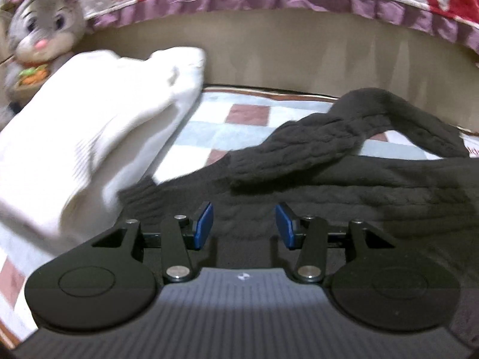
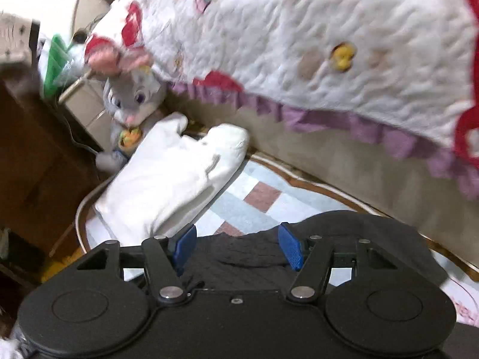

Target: Fold clothes

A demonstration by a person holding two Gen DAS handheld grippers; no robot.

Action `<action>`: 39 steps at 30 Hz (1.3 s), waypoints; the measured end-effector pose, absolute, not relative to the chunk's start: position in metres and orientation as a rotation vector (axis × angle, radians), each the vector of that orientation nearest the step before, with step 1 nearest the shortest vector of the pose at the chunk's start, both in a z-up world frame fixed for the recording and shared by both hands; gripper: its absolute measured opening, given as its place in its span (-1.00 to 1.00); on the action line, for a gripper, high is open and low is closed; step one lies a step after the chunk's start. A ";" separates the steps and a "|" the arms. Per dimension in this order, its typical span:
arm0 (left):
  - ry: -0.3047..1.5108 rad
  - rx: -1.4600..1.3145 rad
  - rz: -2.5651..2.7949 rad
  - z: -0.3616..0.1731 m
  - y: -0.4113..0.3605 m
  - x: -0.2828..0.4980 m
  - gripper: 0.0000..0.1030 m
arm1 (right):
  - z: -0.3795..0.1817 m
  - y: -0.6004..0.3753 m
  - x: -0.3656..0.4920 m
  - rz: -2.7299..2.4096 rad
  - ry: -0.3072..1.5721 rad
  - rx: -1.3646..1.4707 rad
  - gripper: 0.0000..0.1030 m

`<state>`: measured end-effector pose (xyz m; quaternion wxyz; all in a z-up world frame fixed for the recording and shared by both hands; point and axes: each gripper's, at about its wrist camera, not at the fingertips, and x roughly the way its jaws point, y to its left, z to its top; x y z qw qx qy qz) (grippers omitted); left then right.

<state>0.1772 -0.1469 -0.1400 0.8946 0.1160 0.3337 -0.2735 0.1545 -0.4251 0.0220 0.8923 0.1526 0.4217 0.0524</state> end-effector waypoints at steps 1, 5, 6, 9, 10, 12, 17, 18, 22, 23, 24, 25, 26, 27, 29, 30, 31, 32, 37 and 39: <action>0.689 0.241 -0.587 -0.140 -0.150 0.181 -0.11 | 0.005 -0.423 0.158 0.100 0.877 0.307 0.19; 0.685 0.261 -0.635 -0.147 -0.174 0.201 -0.09 | -0.058 -0.448 0.157 -0.046 0.955 0.191 -0.70; 0.683 0.276 -0.631 -0.150 -0.181 0.206 -0.09 | -0.066 -0.460 0.154 -0.080 0.956 0.167 -0.70; 0.647 0.340 -0.578 -0.159 -0.199 0.215 -0.09 | -0.083 -0.495 0.147 -0.187 0.958 0.116 -0.53; 0.618 0.367 -0.543 -0.162 -0.201 0.215 -0.09 | -0.088 -0.504 0.145 -0.223 0.971 0.083 -0.40; 0.596 0.373 -0.488 -0.168 -0.200 0.217 -0.15 | -0.099 -0.517 0.143 -0.277 1.002 0.008 -0.16; 0.614 0.317 -0.578 -0.172 -0.192 0.221 -0.18 | -0.123 -0.521 0.132 -0.240 1.026 -0.105 -0.16; 0.611 0.324 -0.598 -0.172 -0.192 0.221 -0.18 | -0.127 -0.521 0.129 -0.227 1.024 -0.114 -0.17; 0.598 0.351 -0.676 -0.174 -0.194 0.223 -0.18 | -0.143 -0.522 0.120 -0.186 0.987 -0.121 -0.17; 0.594 0.357 -0.696 -0.175 -0.194 0.223 -0.18 | -0.150 -0.520 0.120 -0.190 0.984 -0.141 -0.17; 0.590 0.364 -0.715 -0.176 -0.195 0.224 -0.18 | -0.157 -0.520 0.120 -0.196 0.983 -0.162 -0.17; 0.587 0.371 -0.735 -0.176 -0.195 0.224 -0.18 | -0.164 -0.520 0.122 -0.206 0.984 -0.184 -0.17; 0.569 0.424 -0.752 -0.178 -0.197 0.223 -0.19 | -0.170 -0.520 0.122 -0.209 0.986 -0.202 -0.17; 0.524 0.548 -0.751 -0.183 -0.200 0.218 -0.33 | -0.173 -0.521 0.121 -0.205 0.989 -0.215 -0.20; 0.492 0.629 -0.728 -0.189 -0.196 0.217 -0.43 | -0.177 -0.523 0.119 -0.207 0.980 -0.222 -0.25; 0.510 0.575 -0.735 -0.188 -0.191 0.221 -0.43 | -0.179 -0.524 0.118 -0.210 0.973 -0.222 -0.25; 0.520 0.511 -0.742 -0.187 -0.185 0.225 -0.43 | -0.179 -0.525 0.117 -0.218 0.965 -0.221 -0.25; 0.516 0.492 -0.743 -0.186 -0.185 0.226 -0.43 | -0.179 -0.526 0.116 -0.221 0.959 -0.227 -0.23; 0.458 0.526 -0.791 -0.189 -0.195 0.217 -0.41 | -0.191 -0.528 0.118 -0.218 0.998 -0.294 -0.15; 0.458 0.487 -0.895 -0.188 -0.196 0.212 -0.34 | -0.194 -0.532 0.119 -0.224 0.995 -0.246 -0.16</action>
